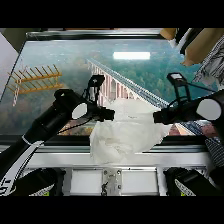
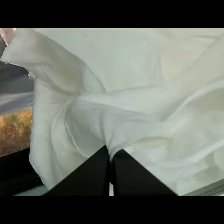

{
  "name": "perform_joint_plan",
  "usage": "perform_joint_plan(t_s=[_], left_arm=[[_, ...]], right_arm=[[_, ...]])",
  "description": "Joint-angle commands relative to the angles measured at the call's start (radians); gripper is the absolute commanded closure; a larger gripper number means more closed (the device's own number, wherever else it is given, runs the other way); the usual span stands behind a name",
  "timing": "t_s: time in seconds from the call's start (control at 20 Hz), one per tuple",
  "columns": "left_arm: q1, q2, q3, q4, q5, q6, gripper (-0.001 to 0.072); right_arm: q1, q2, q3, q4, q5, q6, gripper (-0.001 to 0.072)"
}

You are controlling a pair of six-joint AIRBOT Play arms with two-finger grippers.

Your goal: Fold the clothes and pants, and hang the long-sleeved shirts on hangers.

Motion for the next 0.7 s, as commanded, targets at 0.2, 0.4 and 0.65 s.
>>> perform_joint_plan(t_s=[0.2, 0.4, 0.65], left_arm=[[0.002, 0.087, -0.201, 0.029, 0.076, -0.068, 0.0694], [-0.006, 0.139, -0.22, -0.049, 0.147, -0.055, 0.0693], [-0.035, 0.155, -0.219, -0.107, 0.128, -0.028, 0.0305]], right_arm=[[0.096, 0.006, -0.075, -0.034, -0.119, 0.085, 0.0696], [0.097, 0.005, -0.075, -0.046, -0.117, 0.086, 0.0696], [0.097, 0.005, -0.075, -0.037, -0.117, 0.086, 0.0696]])
